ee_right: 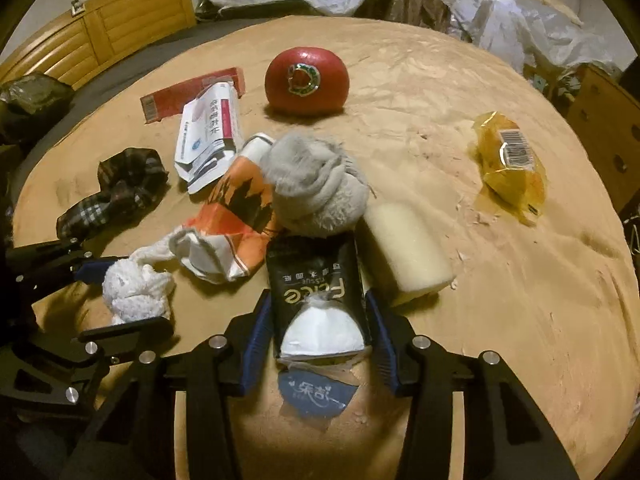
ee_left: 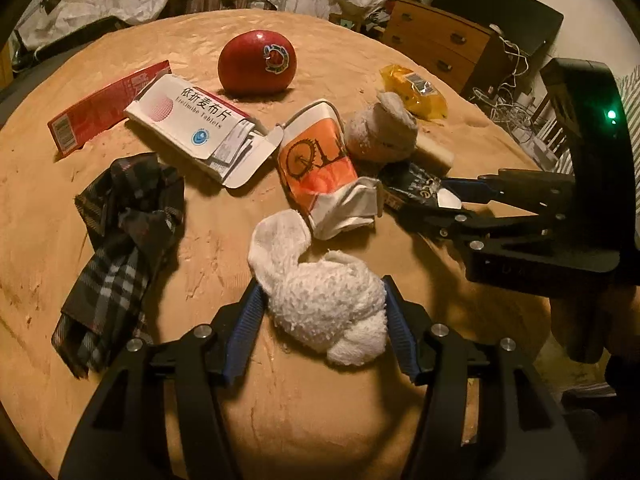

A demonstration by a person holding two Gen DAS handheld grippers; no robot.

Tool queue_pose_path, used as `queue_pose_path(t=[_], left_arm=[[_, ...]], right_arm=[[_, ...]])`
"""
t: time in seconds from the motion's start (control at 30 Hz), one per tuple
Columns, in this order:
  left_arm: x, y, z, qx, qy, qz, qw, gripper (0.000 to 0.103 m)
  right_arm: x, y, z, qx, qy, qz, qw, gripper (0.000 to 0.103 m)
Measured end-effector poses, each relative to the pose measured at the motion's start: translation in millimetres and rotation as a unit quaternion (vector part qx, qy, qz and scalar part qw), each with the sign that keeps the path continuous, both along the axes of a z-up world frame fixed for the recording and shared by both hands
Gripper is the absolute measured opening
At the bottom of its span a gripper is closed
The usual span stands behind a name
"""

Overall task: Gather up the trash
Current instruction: 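Grasp the white towel with the left tool while the right tool grasps the black drink pouch, then lift the towel and black pouch up from the bed with both tools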

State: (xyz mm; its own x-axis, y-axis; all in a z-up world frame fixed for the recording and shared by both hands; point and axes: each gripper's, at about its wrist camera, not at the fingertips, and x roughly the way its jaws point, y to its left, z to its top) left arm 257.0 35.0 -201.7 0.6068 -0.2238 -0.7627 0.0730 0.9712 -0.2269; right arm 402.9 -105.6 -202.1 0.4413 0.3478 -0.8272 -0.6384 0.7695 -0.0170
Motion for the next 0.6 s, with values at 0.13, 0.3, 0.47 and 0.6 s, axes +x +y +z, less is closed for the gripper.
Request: queue_pose_path(t=[0.13, 0.3, 0.47, 0.6], left_arm=[[-8, 1, 1, -0.009, -0.003, 0.002, 1.0000, 0.049], [-23, 3, 3, -0.014, -0.008, 0.005, 0.9999, 0.046], [-36, 6, 7, -0.015, -0.013, 0.013, 0.9997, 0.045], [-51, 6, 24, -0.013, -0.036, 0.019, 0.9991, 0.045]], right_arm=[[-15, -9, 3, 0.020, -0.003, -0.017, 1.000, 0.044], [-44, -27, 12, 0.046, -0.008, -0.041, 0.998, 0.044], [-75, -41, 32, 0.068, -0.033, -0.057, 0.996, 0.043], [-97, -47, 55, 0.087, -0.057, -0.065, 0.992, 0.043]])
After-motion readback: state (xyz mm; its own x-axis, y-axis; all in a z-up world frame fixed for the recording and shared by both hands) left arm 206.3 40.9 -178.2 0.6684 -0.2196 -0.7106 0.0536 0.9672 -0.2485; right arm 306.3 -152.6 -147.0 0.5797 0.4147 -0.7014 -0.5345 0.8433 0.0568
